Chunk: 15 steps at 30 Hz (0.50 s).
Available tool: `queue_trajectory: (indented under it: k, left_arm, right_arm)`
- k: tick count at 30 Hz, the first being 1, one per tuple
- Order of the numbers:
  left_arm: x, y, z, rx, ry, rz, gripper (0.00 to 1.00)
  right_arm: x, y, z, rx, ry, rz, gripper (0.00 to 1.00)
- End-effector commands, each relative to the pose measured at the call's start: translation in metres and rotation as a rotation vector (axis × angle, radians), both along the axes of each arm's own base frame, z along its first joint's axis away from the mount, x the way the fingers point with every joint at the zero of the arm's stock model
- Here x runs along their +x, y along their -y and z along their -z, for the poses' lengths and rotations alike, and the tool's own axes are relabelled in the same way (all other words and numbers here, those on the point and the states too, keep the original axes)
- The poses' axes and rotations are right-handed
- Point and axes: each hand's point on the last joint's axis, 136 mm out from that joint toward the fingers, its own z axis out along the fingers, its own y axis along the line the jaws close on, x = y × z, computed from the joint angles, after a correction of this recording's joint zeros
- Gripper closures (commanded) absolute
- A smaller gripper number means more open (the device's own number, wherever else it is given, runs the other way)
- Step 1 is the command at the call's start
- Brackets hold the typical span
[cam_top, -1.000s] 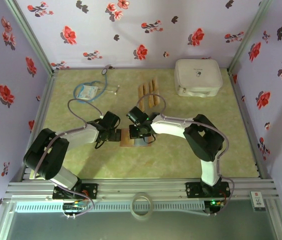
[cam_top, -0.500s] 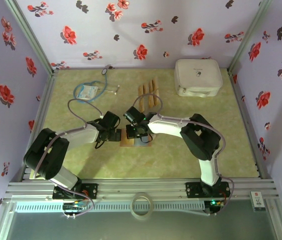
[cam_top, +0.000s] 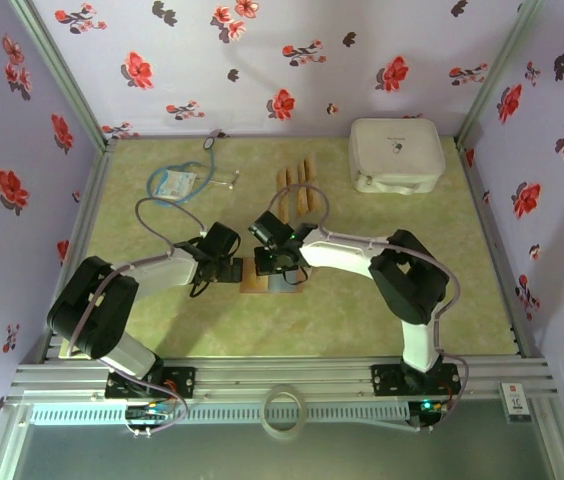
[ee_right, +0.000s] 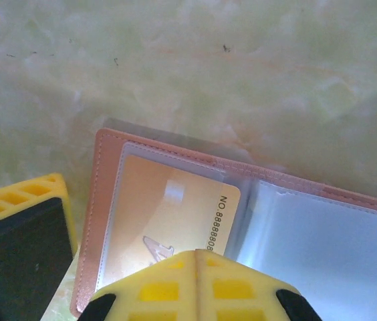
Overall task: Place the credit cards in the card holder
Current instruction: Insert the credit card into the card slot.
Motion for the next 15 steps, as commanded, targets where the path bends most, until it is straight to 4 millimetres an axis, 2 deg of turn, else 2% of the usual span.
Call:
queue_trajectory:
  k: [1, 15]
  left_arm:
    - [0.000, 0.003, 0.006, -0.005, -0.016, 0.013, 0.00]
    - [0.000, 0.003, 0.007, -0.005, -0.016, 0.015, 0.00]
  right_arm:
    - [-0.002, 0.010, 0.000, -0.029, 0.012, 0.012, 1.00]
    - [-0.004, 0.011, 0.017, -0.042, -0.015, 0.023, 1.00]
